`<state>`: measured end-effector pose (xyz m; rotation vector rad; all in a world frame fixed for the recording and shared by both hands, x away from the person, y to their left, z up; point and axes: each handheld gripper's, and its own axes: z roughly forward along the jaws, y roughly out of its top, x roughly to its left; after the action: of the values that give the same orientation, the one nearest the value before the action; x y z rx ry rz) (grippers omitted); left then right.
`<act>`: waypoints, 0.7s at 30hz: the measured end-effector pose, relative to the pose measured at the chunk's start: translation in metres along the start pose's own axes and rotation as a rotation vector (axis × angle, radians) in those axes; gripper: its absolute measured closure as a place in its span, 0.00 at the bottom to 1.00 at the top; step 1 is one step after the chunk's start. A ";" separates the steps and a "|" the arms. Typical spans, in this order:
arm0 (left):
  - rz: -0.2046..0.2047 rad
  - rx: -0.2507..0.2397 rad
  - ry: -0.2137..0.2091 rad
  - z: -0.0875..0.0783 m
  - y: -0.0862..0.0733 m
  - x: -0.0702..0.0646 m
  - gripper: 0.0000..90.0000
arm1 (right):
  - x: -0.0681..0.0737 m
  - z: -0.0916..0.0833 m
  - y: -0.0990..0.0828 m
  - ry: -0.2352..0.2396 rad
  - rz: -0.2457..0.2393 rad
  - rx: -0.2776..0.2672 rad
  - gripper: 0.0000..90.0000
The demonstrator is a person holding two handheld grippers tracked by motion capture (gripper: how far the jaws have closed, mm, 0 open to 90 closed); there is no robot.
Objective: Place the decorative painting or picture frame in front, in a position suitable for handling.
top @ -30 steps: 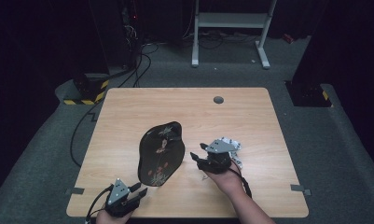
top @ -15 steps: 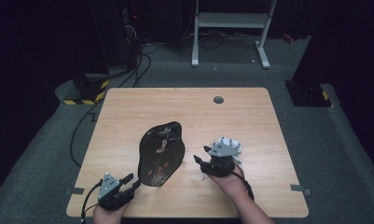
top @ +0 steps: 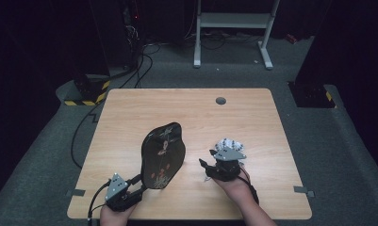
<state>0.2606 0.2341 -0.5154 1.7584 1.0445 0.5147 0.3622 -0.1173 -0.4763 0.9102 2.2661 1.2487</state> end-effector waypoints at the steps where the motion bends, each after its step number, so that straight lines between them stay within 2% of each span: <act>1: 0.006 -0.001 -0.002 0.000 0.000 -0.001 0.61 | 0.000 0.000 0.000 0.000 -0.003 0.001 0.49; 9: 0.076 0.004 -0.064 0.004 0.002 -0.017 0.61 | 0.001 0.002 0.000 0.004 -0.006 0.007 0.48; 19: 0.095 0.000 -0.137 0.016 0.007 -0.030 0.61 | 0.000 -0.002 -0.005 -0.004 0.003 0.017 0.48; 21: 0.110 0.008 -0.148 0.021 0.009 -0.033 0.61 | -0.001 -0.005 -0.008 -0.012 0.009 0.018 0.48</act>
<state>0.2621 0.1946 -0.5121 1.8391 0.8511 0.4411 0.3570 -0.1244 -0.4801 0.9322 2.2703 1.2256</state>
